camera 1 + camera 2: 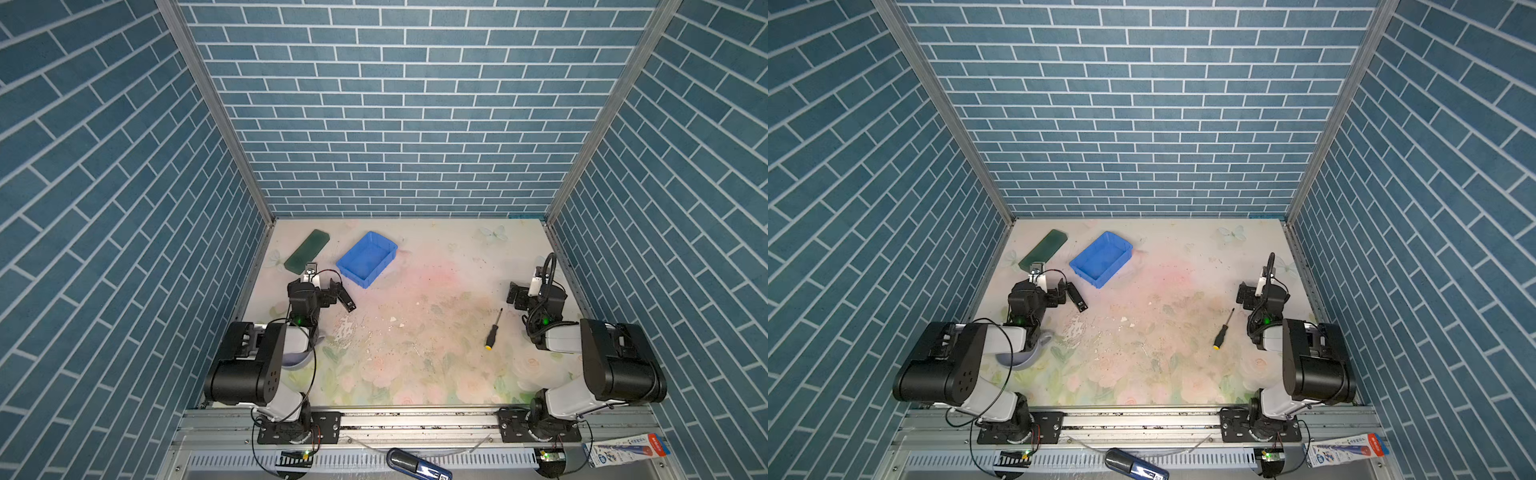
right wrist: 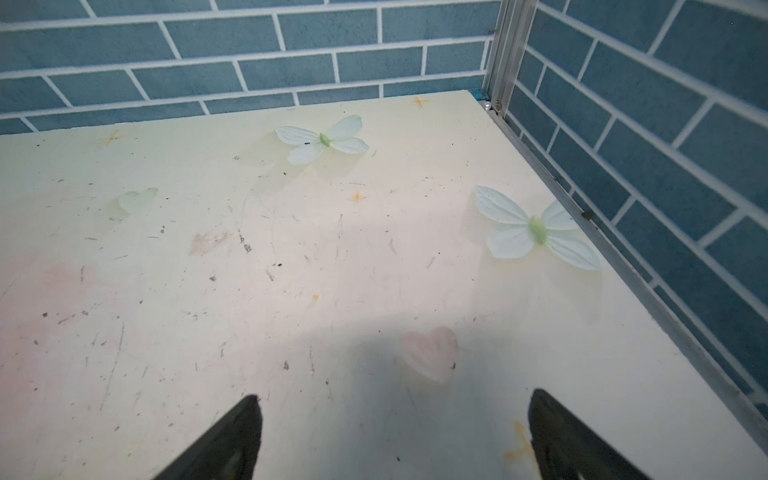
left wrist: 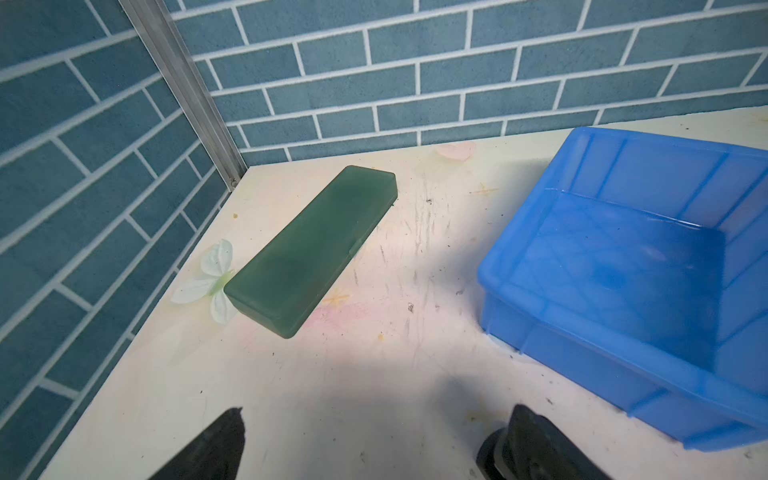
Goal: Put the screwdriver in the bin
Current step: 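Move the right gripper toward the black-and-yellow screwdriver while the left arm extends forward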
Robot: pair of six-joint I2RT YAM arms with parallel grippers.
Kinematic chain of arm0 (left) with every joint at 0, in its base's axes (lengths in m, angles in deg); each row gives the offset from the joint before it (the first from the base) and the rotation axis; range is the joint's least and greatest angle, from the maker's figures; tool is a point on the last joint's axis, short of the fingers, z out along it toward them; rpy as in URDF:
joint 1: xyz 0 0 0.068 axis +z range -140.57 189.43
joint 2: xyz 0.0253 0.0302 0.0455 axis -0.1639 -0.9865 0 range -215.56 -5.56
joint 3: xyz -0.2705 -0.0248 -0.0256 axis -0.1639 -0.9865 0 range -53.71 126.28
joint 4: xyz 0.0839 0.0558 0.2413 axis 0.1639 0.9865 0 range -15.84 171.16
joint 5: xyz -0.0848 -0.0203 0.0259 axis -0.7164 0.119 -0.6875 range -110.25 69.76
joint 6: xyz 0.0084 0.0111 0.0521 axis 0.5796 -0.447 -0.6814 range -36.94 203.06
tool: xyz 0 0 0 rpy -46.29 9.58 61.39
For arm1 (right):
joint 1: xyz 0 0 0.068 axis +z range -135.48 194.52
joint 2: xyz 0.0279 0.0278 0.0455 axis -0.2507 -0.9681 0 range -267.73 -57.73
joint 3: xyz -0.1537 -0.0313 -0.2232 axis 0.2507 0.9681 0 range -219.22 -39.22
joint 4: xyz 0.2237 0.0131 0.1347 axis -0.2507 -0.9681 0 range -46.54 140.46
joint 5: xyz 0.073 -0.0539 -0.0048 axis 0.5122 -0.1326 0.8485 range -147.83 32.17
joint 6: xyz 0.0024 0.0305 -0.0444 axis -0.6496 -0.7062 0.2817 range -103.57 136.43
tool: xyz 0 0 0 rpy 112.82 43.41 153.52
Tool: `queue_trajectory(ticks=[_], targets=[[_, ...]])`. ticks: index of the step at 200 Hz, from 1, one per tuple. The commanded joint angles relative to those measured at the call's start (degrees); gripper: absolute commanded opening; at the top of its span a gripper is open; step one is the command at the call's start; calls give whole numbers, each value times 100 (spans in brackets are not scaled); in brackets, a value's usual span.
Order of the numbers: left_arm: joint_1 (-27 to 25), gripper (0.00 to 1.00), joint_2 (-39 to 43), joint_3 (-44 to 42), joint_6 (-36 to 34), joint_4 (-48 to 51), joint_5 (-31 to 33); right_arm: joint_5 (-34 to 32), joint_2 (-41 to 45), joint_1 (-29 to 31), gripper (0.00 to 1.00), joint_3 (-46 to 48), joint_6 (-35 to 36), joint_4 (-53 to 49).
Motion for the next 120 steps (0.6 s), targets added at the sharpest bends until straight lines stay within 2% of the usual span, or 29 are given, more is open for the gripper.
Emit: queue_trajectory(ticks=[1,120], targets=[[43,100,-12,21,-23,17,-49,-69,-55,-13,99,-155,-17,54],[43,100,-12,30,-4,31,-59,-56,-39,-11,99,-133,-14,86]])
